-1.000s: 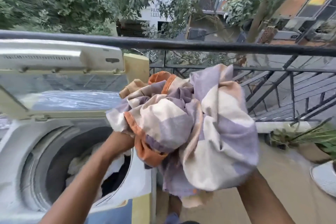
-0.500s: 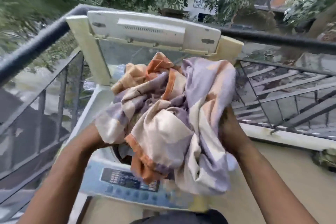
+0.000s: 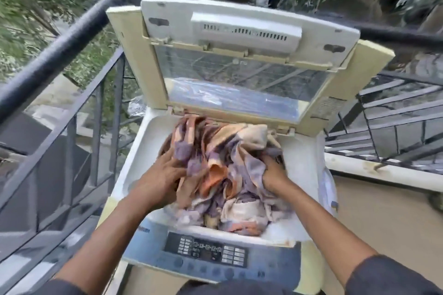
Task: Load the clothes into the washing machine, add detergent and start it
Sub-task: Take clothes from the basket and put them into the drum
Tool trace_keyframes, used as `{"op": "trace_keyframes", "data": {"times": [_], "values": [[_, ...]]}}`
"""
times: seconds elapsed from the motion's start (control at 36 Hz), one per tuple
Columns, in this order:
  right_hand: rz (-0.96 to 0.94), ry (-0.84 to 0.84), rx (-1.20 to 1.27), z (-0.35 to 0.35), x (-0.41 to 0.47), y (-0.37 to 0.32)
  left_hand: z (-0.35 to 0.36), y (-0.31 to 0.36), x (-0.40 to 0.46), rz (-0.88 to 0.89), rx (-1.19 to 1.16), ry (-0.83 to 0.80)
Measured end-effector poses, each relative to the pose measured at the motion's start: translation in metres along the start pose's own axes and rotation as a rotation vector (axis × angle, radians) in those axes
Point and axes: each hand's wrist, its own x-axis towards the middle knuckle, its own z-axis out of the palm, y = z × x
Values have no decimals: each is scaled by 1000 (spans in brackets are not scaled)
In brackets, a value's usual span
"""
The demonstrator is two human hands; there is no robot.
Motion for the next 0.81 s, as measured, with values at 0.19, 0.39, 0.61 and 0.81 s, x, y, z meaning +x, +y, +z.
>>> {"op": "trace_keyframes", "data": {"times": [0.19, 0.39, 0.61, 0.81], "values": [[27, 278, -202, 37, -5, 12, 19, 20, 19, -514, -94, 79], [-323, 160, -494, 69, -5, 5, 52, 20, 35, -370, -183, 348], [-21, -454, -943, 77, 20, 1, 128, -11, 70, -415, -98, -687], [36, -576, -891, 66, 16, 14, 138, 3, 84, -467, -280, -703]]}}
